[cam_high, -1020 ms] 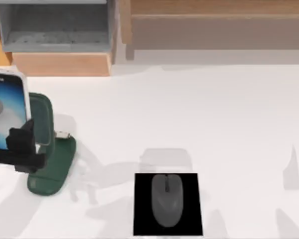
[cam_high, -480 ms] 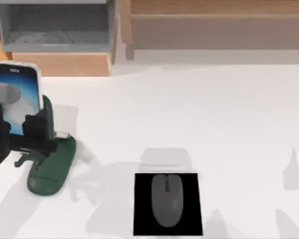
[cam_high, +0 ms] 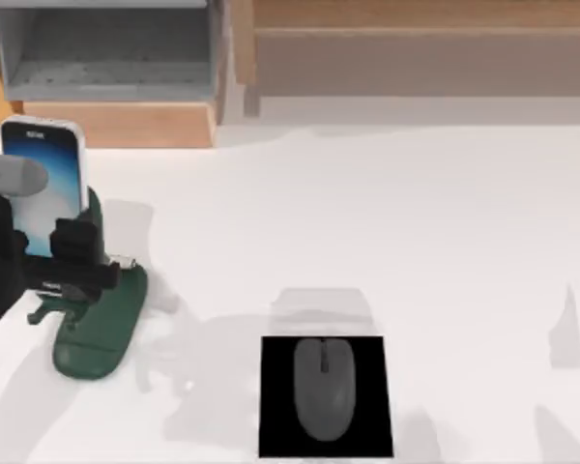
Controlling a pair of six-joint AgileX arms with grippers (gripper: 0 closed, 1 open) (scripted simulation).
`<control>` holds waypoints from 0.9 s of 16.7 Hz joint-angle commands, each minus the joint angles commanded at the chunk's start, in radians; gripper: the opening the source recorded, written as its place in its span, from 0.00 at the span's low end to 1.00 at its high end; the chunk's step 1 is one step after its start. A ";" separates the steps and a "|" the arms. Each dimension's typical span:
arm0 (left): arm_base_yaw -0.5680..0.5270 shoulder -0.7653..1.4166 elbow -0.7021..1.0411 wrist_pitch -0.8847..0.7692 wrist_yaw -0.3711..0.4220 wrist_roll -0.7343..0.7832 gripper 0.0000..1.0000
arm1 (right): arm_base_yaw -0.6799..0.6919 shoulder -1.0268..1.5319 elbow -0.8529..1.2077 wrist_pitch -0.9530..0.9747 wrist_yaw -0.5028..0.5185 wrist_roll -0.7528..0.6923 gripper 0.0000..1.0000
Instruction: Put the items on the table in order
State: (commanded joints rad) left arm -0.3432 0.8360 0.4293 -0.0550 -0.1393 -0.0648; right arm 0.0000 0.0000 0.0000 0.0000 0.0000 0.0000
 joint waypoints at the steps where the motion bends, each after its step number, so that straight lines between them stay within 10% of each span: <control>1: 0.000 0.000 0.000 0.000 0.000 0.000 0.15 | 0.000 0.000 0.000 0.000 0.000 0.000 1.00; 12: 0.000 0.000 0.000 0.000 0.000 0.000 0.98 | 0.000 0.000 0.000 0.000 0.000 0.000 1.00; 15: 0.000 0.000 0.000 0.000 0.000 0.000 1.00 | 0.000 0.000 0.000 0.000 0.000 0.000 1.00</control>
State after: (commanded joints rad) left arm -0.3432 0.8360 0.4293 -0.0550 -0.1393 -0.0648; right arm 0.0000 0.0000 0.0000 0.0000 0.0000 0.0000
